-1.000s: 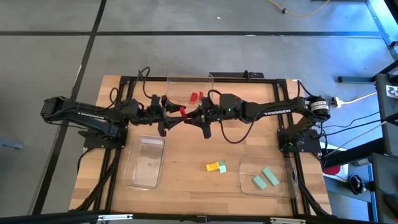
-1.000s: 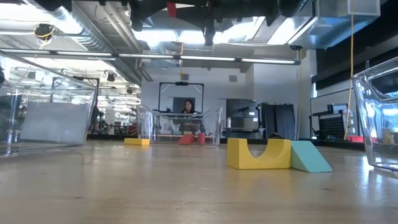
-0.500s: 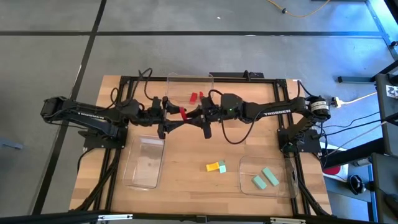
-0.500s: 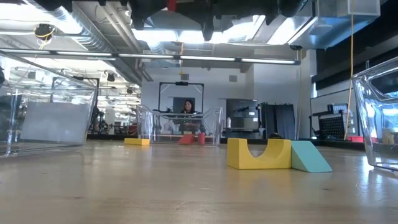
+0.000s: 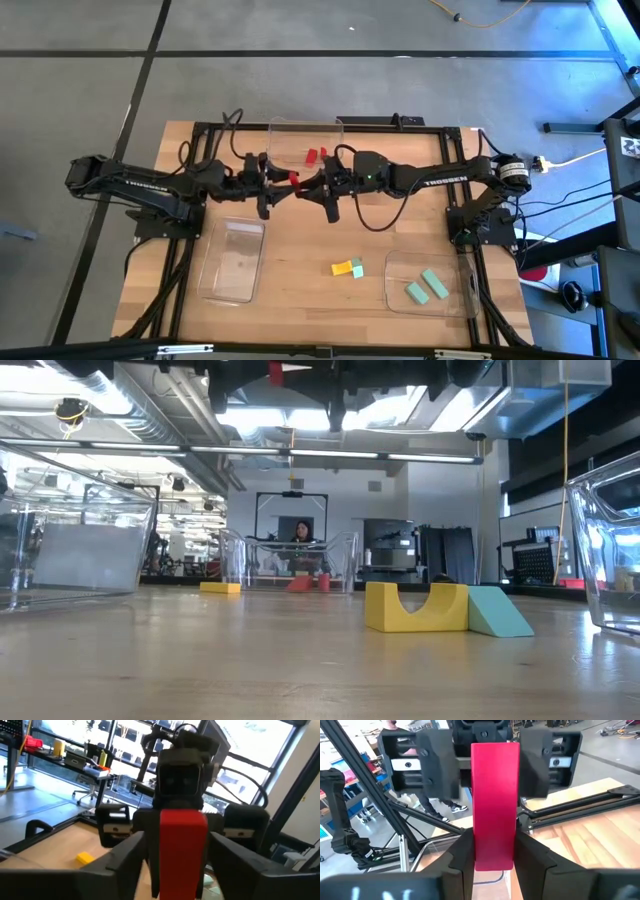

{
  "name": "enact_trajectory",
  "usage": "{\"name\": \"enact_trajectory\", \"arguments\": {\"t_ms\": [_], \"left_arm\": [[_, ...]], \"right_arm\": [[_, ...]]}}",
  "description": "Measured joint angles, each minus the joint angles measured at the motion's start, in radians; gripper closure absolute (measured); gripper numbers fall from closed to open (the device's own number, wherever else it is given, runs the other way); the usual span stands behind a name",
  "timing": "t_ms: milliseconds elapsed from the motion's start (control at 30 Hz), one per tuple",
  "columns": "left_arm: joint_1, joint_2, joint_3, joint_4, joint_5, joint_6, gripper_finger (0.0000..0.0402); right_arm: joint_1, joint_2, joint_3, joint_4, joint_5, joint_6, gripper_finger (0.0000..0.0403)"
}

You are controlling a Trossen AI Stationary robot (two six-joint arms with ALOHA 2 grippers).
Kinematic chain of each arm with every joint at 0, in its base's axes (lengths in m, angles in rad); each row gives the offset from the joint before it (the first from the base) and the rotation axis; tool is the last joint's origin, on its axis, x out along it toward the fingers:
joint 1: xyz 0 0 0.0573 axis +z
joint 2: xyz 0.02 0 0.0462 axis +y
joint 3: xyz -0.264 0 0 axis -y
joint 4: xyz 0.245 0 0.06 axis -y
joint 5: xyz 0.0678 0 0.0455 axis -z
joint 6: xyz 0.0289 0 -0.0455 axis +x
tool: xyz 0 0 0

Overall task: Sort & place blocks by color
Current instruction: Put the red block on the top transparent bin

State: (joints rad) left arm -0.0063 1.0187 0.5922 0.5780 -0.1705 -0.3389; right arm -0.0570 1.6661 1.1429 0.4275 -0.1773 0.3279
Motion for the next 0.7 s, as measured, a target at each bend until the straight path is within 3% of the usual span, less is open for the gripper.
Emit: {"name": "enact_trajectory", "arguments": {"t_ms": [167,300,500,600,700], "left_arm": [[0.000,0.000,0.000,-0.003,-0.006,0.010,0.0308],[0.000,0.000,0.000,-0.003,-0.007,0.011,0.0310],[0.002,-0.035,0.001,-0.040,-0.026,0.028,0.0310],[0.002,-0.096,0.002,-0.111,-0.029,0.034,0.0310],[0.002,-0.163,0.002,-0.185,-0.030,0.050,0.0310]], "right_arm": [[0.000,0.000,0.000,-0.003,0.001,-0.014,0.0299],[0.000,0.000,0.000,-0.004,0.002,-0.012,0.0290],[-0.004,-0.030,0.000,-0.058,0.000,0.007,0.0169],[-0.019,-0.086,0.002,-0.182,-0.002,-0.017,0.0133],[-0.039,-0.149,0.002,-0.346,0.001,-0.052,0.0124]]}}
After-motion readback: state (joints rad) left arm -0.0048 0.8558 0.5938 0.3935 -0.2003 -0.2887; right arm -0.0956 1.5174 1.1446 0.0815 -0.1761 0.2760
